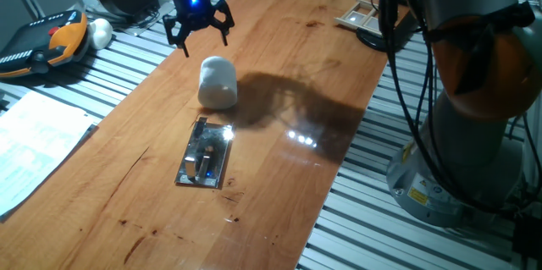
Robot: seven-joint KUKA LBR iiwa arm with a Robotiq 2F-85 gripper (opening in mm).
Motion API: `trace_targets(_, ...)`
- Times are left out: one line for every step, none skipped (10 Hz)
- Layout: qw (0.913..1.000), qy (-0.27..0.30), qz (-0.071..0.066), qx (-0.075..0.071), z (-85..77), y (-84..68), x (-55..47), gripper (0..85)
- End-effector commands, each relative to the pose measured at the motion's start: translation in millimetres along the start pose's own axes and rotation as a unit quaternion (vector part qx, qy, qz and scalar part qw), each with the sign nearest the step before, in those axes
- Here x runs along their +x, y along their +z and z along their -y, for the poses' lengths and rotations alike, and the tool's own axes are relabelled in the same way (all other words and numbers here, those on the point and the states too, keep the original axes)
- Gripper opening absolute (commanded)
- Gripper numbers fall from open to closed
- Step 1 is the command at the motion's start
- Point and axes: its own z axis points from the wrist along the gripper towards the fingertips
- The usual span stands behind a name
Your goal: Put the toilet paper on its holder
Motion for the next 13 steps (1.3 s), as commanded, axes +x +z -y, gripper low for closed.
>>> trace_targets(1.0, 0.0, 0.001, -0.001, -0.7, 4.0, -0.7, 85.0)
trace_targets(1.0, 0.0, 0.005, -0.002, -2.0, 10.7, -1.8, 85.0)
trace_targets(1.0, 0.004, 0.008, -0.003, -4.3, 19.2, -1.9, 85.0)
trace_targets(1.0, 0.007, 0.006, 0.003, -5.8, 24.0, -1.5, 85.0)
trace_targets(0.9999, 0.009, 0.0, 0.008, -5.1, 25.3, -2.5, 85.0)
trace_targets(0.9998, 0.013, -0.007, 0.011, -4.4, 27.1, -3.6, 85.0)
trace_targets(0.9997, 0.017, -0.014, 0.008, -2.9, 32.2, -6.6, 85.0)
trace_targets(0.9993, 0.026, -0.026, -0.006, -5.3, 39.6, -8.8, 85.0)
trace_targets(0.9992, 0.029, -0.025, -0.009, -4.7, 45.8, -10.1, 85.0)
trace_targets(0.9992, 0.029, -0.027, -0.008, -2.2, 51.2, -12.3, 85.0)
trace_targets(0.9992, 0.031, -0.027, -0.004, 0.2, 55.3, -14.4, 85.0)
trace_targets(0.9991, 0.036, -0.021, -0.001, 2.5, 57.8, -15.0, 85.0)
trace_targets(0.9989, 0.043, -0.015, 0.001, 4.4, 60.0, -14.1, 85.0)
